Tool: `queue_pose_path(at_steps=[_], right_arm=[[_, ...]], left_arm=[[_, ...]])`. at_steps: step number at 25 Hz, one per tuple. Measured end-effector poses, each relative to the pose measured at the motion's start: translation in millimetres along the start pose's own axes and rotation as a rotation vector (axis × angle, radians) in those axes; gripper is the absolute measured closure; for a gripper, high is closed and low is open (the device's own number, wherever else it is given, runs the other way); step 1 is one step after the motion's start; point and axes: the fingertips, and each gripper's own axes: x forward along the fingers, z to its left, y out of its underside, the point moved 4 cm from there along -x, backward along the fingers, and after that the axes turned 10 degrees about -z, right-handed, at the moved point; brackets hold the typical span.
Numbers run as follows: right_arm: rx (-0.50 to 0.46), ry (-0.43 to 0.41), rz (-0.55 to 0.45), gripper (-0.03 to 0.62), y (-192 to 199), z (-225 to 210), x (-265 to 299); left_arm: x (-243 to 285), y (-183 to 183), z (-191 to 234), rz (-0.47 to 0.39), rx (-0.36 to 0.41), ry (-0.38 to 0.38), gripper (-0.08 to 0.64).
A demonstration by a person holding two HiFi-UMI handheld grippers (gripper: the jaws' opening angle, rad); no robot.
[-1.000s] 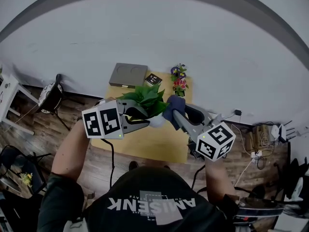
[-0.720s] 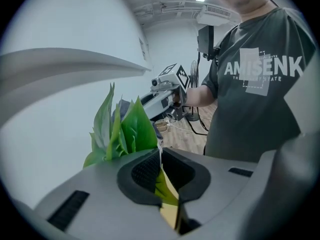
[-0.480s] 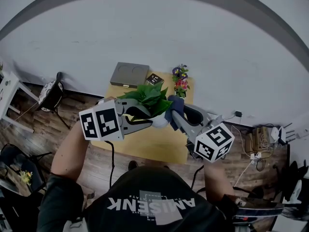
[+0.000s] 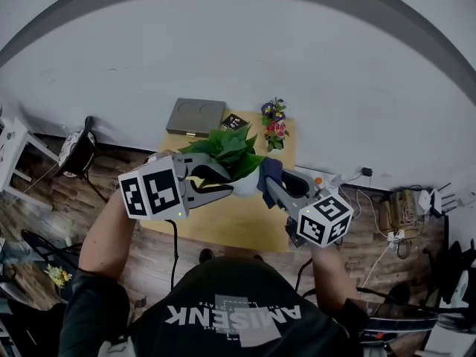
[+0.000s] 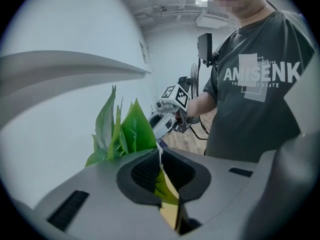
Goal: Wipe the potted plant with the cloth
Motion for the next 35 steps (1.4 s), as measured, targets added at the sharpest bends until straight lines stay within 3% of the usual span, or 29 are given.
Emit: queue_pose_path(at_steps=[10, 16, 24, 35], right_arm=[[0.027, 0.017, 0.048, 0.479, 17, -11, -8], [-0.025, 0.002, -0.036, 0.479, -32, -15, -7], [-0.097, -0.099, -0.101, 0.479, -84, 6, 12], [-0.044, -0.077, -0.045, 0.479, -55, 1, 14]], left_arm=[[2, -1, -5, 0.012, 0.030, 0.016, 0.538], [0, -5, -5, 0.039, 0.088, 0.022, 0.538], [-2, -9, -8, 0.042, 0.119, 0.025, 0.538], [-4, -14, -8, 0.040, 0.130, -0.001, 0.537]])
